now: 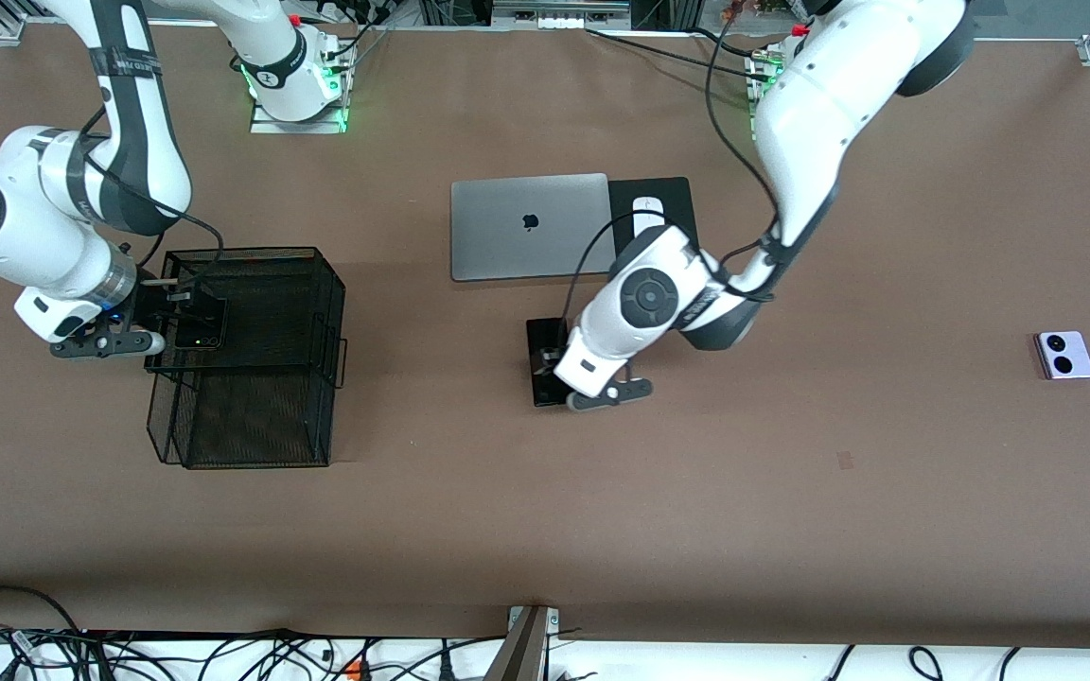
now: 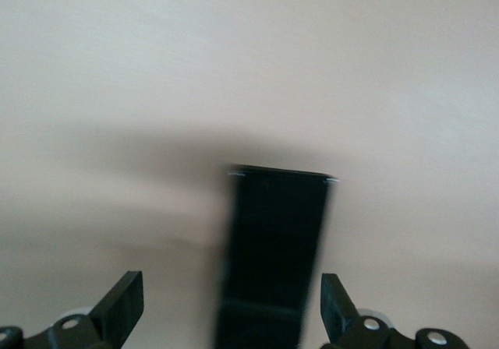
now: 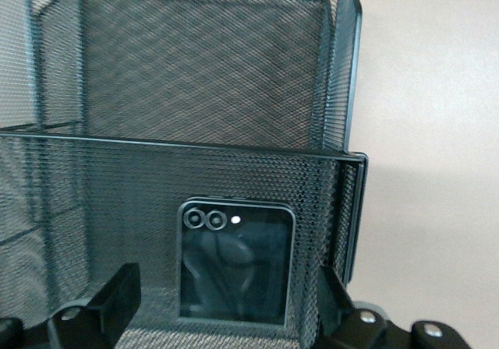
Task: Place phones with both arms
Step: 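Release the flip phone in the basket while the left gripper withdraws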
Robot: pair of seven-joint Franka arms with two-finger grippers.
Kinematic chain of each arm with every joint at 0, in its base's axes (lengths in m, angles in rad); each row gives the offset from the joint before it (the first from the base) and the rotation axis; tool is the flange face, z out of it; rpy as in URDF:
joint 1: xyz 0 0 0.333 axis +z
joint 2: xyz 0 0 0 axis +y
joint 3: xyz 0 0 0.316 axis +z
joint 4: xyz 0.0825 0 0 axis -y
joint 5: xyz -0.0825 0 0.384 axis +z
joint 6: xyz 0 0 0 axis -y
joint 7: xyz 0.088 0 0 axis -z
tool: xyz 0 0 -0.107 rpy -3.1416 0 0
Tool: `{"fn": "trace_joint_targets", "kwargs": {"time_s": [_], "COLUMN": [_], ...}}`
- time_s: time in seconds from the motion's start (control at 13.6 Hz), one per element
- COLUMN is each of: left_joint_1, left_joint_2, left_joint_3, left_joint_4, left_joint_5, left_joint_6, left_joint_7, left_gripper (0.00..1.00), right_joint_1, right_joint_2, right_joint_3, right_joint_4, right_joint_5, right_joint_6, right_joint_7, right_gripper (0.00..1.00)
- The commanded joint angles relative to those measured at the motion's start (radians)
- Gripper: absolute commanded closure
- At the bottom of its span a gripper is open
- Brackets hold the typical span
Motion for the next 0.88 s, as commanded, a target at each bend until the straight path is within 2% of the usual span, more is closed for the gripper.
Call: {"fn": "trace_joint_targets", "kwargs": {"time_s": [0.0,0.15,0.29,0.52,0.66,0.81], "left_joint_1": [0.095,0.153,0.217,0.340,0.458,0.594], "left_joint_2": [-0.144,-0.187,-0.204,-0.204,-0.193,-0.178], "left_joint_3": [0.005,0.016,0.016,0.016,0.020,0.019], "left_joint_4": [-0.030,-0.028,-0.030,-0.040,-0.089,-0.131], "left_joint_5": [-0.003,0.035,0.189,0.269,0.276,0.387], "left_joint_6": [-0.226,-0.396,-0.540,-0.619,-0.610,-0.567], "left_joint_7": [-0.003,0.053,0.217,0.368,0.442,0.509], "left_gripper": [0.00,0.00,0.00,0.00,0.00,0.00], "right_joint_1": [0.003,0.017,0.088,0.178,0.199,0.201], "right_joint_2": [0.020,0.037,0.073,0.121,0.181,0.259], "right_joint_3": [0.002,0.011,0.013,0.055,0.138,0.236], "right_joint_4": [0.159,0.265,0.380,0.456,0.526,0.618], "right_joint_5": [0.006,0.005,0.009,0.022,0.022,0.022], "right_joint_6": [-0.165,-0.265,-0.340,-0.346,-0.339,-0.331], "right_joint_7": [0.015,0.093,0.206,0.410,0.556,0.702], "right_gripper": [0.00,0.00,0.00,0.00,0.00,0.00]}}
